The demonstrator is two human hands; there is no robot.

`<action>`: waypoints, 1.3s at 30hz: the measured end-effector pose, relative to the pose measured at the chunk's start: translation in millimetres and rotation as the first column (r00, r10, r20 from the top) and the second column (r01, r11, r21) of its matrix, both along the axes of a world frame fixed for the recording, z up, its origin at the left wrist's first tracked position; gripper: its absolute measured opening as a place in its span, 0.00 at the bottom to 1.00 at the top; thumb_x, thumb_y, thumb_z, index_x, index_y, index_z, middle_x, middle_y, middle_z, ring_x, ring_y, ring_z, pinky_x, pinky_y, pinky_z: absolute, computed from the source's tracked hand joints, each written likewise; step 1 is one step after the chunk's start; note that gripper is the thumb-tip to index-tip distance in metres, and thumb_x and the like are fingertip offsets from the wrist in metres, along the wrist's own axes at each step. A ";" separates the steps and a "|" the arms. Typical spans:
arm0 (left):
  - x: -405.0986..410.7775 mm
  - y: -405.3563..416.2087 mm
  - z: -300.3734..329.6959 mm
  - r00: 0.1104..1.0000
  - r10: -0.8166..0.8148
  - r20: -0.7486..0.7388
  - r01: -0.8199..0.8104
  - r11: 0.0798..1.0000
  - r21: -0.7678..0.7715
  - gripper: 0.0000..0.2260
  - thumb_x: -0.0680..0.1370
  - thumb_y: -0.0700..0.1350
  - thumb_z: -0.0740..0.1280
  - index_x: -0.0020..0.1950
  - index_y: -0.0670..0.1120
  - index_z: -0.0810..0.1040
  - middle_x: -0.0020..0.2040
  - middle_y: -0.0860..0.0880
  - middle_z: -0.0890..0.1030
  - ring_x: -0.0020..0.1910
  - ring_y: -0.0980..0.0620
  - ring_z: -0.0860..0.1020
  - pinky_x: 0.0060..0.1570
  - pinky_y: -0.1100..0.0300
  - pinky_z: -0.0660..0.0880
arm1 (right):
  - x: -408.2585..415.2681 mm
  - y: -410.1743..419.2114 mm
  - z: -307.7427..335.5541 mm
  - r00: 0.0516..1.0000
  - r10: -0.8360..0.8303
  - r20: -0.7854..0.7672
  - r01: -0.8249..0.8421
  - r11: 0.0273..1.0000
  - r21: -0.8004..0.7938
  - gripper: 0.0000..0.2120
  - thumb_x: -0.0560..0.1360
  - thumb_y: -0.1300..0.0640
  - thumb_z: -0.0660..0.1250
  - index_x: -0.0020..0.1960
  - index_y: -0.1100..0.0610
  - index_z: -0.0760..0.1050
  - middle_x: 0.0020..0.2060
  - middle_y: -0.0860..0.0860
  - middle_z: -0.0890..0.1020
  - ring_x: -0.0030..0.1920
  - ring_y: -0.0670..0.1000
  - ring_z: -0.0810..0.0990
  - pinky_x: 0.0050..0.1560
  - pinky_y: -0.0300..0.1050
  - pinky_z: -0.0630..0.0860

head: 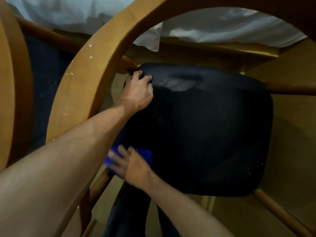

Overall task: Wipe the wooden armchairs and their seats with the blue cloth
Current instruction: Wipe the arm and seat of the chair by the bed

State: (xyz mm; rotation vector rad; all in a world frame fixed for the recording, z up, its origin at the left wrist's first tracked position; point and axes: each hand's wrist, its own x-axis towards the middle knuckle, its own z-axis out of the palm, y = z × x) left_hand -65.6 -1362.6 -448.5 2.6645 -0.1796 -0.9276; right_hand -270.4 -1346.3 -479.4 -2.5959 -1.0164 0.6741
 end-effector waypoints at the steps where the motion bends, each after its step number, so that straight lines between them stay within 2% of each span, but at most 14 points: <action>1: -3.0 2.4 -0.9 0.999 -0.034 -0.018 0.034 0.999 0.007 0.20 0.83 0.48 0.53 0.76 0.49 0.62 0.77 0.47 0.56 0.75 0.45 0.54 0.72 0.52 0.55 | -17.5 -4.3 4.2 0.991 0.128 0.029 -0.128 0.992 -0.008 0.19 0.79 0.50 0.57 0.69 0.46 0.69 0.72 0.52 0.64 0.67 0.58 0.67 0.60 0.50 0.68; 4: -11.1 11.5 -4.7 0.993 -0.107 -0.050 0.109 0.993 0.036 0.24 0.82 0.47 0.54 0.78 0.52 0.54 0.79 0.48 0.48 0.77 0.44 0.47 0.74 0.46 0.55 | -1.6 -48.7 0.5 0.967 0.229 0.113 -0.237 0.970 0.061 0.19 0.75 0.48 0.65 0.66 0.42 0.71 0.73 0.50 0.64 0.66 0.58 0.69 0.58 0.50 0.70; 8: -13.1 15.5 -6.6 0.992 -0.116 -0.055 0.118 0.992 0.041 0.30 0.79 0.40 0.59 0.78 0.53 0.51 0.79 0.49 0.45 0.77 0.45 0.45 0.73 0.44 0.55 | 78.3 -160.5 -18.7 0.876 -0.341 0.341 0.298 0.939 0.173 0.20 0.69 0.62 0.68 0.60 0.49 0.77 0.66 0.55 0.75 0.52 0.62 0.77 0.44 0.54 0.75; 11: -11.9 15.0 -5.5 0.993 -0.094 -0.070 0.097 0.995 0.030 0.33 0.77 0.36 0.60 0.78 0.54 0.51 0.79 0.50 0.45 0.77 0.45 0.45 0.73 0.44 0.56 | 115.2 -226.9 -11.6 0.531 -0.781 0.328 0.812 0.580 0.064 0.25 0.72 0.64 0.65 0.67 0.49 0.72 0.69 0.57 0.69 0.57 0.63 0.71 0.53 0.57 0.70; 13: -15.1 14.9 -5.9 0.994 -0.101 -0.033 0.103 0.994 0.031 0.32 0.78 0.37 0.60 0.78 0.53 0.52 0.79 0.49 0.45 0.77 0.45 0.45 0.73 0.43 0.56 | 113.8 -215.8 -9.5 0.292 -0.881 0.371 0.943 0.330 0.041 0.23 0.75 0.61 0.61 0.69 0.49 0.71 0.68 0.60 0.69 0.57 0.63 0.71 0.55 0.58 0.69; 15: -25.0 15.3 -7.0 0.995 -0.100 -0.003 0.100 0.995 0.026 0.30 0.79 0.40 0.59 0.78 0.52 0.51 0.79 0.47 0.45 0.77 0.44 0.44 0.73 0.41 0.55 | 81.4 -173.5 -12.1 0.376 -0.844 0.383 0.894 0.439 0.088 0.22 0.74 0.60 0.61 0.67 0.49 0.73 0.66 0.61 0.72 0.53 0.63 0.72 0.51 0.56 0.70; 20: -76.3 28.3 -7.7 0.996 -0.088 0.001 0.087 0.988 0.129 0.34 0.78 0.42 0.60 0.78 0.55 0.44 0.78 0.46 0.37 0.77 0.43 0.39 0.71 0.36 0.54 | -51.5 -118.4 -11.0 0.877 -0.396 0.271 0.376 0.918 0.126 0.18 0.76 0.59 0.62 0.64 0.47 0.74 0.70 0.55 0.69 0.56 0.58 0.74 0.47 0.51 0.71; 23: -111.3 37.9 -7.4 0.997 -0.071 -0.021 0.074 0.983 0.170 0.35 0.78 0.45 0.59 0.78 0.56 0.40 0.77 0.45 0.33 0.76 0.42 0.36 0.70 0.34 0.55 | -44.8 -177.0 -18.8 0.945 -0.121 0.305 0.089 0.989 0.119 0.19 0.76 0.58 0.62 0.65 0.47 0.73 0.71 0.55 0.68 0.57 0.59 0.73 0.49 0.51 0.74; 25: -129.1 39.9 -7.3 0.995 -0.079 -0.058 0.089 0.977 0.191 0.35 0.79 0.48 0.58 0.77 0.57 0.37 0.76 0.45 0.30 0.75 0.42 0.33 0.70 0.34 0.54 | -14.2 -224.0 -20.5 0.888 -0.266 0.374 0.247 0.964 0.100 0.22 0.74 0.60 0.62 0.66 0.47 0.73 0.70 0.56 0.70 0.55 0.59 0.72 0.48 0.51 0.73; 27: -139.1 40.4 -8.2 0.992 -0.088 -0.085 0.104 0.975 0.199 0.36 0.78 0.51 0.58 0.76 0.57 0.35 0.75 0.45 0.27 0.74 0.42 0.30 0.71 0.34 0.52 | 24.7 -254.9 -12.6 0.725 -0.570 0.386 0.599 0.799 0.055 0.25 0.74 0.63 0.62 0.68 0.48 0.70 0.69 0.58 0.69 0.54 0.60 0.70 0.49 0.54 0.70; 31: -138.0 43.3 -10.1 0.991 -0.115 -0.067 0.125 0.977 0.172 0.40 0.76 0.55 0.62 0.78 0.55 0.39 0.75 0.45 0.29 0.74 0.41 0.31 0.70 0.34 0.53 | 112.8 -216.9 -11.2 0.136 -0.922 0.362 0.988 0.151 0.013 0.20 0.77 0.61 0.59 0.69 0.53 0.70 0.66 0.66 0.69 0.55 0.67 0.72 0.55 0.59 0.69; 32: -137.9 44.5 -10.8 0.991 -0.119 -0.066 0.129 0.977 0.170 0.40 0.75 0.56 0.64 0.78 0.55 0.40 0.76 0.45 0.30 0.75 0.41 0.31 0.69 0.34 0.54 | 128.6 -194.2 -10.9 0.140 -0.918 0.371 0.985 0.168 0.044 0.21 0.75 0.61 0.60 0.68 0.54 0.72 0.64 0.67 0.71 0.53 0.67 0.73 0.52 0.59 0.71; 36: -136.2 44.6 -12.3 0.989 -0.134 -0.066 0.145 0.968 0.207 0.42 0.72 0.56 0.67 0.79 0.53 0.45 0.77 0.44 0.35 0.75 0.40 0.36 0.68 0.33 0.58 | 142.1 -104.1 -3.9 0.677 -0.691 0.253 0.717 0.697 -0.016 0.28 0.76 0.58 0.60 0.75 0.51 0.59 0.74 0.61 0.59 0.63 0.61 0.67 0.60 0.55 0.67; 39: -127.8 34.4 -10.1 0.995 -0.101 -0.011 0.101 0.975 0.198 0.38 0.68 0.51 0.71 0.75 0.49 0.59 0.77 0.39 0.46 0.75 0.37 0.45 0.65 0.31 0.60 | 136.9 -115.6 -10.1 0.755 -0.597 0.271 0.618 0.786 0.006 0.24 0.74 0.58 0.62 0.70 0.49 0.68 0.71 0.60 0.67 0.58 0.60 0.73 0.53 0.54 0.71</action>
